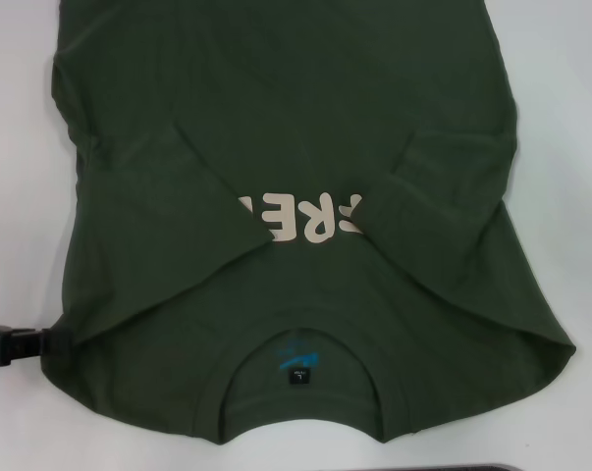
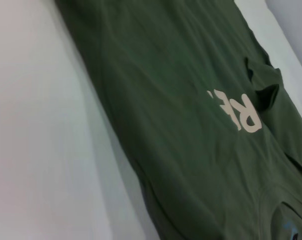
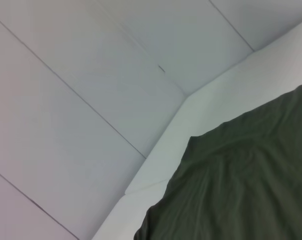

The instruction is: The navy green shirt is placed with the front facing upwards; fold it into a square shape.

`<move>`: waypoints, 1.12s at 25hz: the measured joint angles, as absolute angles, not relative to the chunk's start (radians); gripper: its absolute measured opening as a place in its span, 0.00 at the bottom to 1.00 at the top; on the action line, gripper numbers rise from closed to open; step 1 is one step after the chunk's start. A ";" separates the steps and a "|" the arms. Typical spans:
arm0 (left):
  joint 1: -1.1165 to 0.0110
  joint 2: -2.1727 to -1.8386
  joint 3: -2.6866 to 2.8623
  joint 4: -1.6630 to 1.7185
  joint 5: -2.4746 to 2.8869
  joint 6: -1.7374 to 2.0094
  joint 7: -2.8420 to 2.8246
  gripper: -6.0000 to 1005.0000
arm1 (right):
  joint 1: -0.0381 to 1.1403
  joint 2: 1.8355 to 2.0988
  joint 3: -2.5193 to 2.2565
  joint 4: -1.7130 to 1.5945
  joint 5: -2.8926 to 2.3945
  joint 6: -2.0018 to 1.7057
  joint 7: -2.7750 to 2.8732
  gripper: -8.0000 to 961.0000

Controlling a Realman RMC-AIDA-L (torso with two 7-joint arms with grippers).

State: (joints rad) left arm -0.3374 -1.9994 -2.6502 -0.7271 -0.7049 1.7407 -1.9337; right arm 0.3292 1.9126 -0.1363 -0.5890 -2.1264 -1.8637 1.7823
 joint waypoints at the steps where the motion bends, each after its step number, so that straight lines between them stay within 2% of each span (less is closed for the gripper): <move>1: -0.336 -1.998 -2.652 -0.728 -0.705 1.743 -1.936 0.07 | 0.327 1.913 -0.137 -0.589 -2.127 -1.864 1.782 0.69; 6: -0.330 -1.985 -2.659 -0.727 -0.704 1.752 -1.951 0.07 | 0.308 1.907 -0.141 -0.591 -2.154 -1.870 1.803 0.68; 19: -0.332 -1.977 -2.649 -0.730 -0.693 1.772 -1.954 0.07 | 0.237 1.878 -0.142 -0.611 -2.342 -1.893 1.988 0.68; 28: -0.348 -1.982 -2.638 -0.730 -0.693 1.772 -1.952 0.07 | 0.229 1.880 -0.143 -0.620 -2.464 -1.903 2.033 0.69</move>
State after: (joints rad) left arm -0.3485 -1.9815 -2.6380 -0.7301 -0.6932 1.7719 -1.9516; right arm 0.2288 1.8796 -0.1427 -0.6197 -2.4637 -1.9031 2.0332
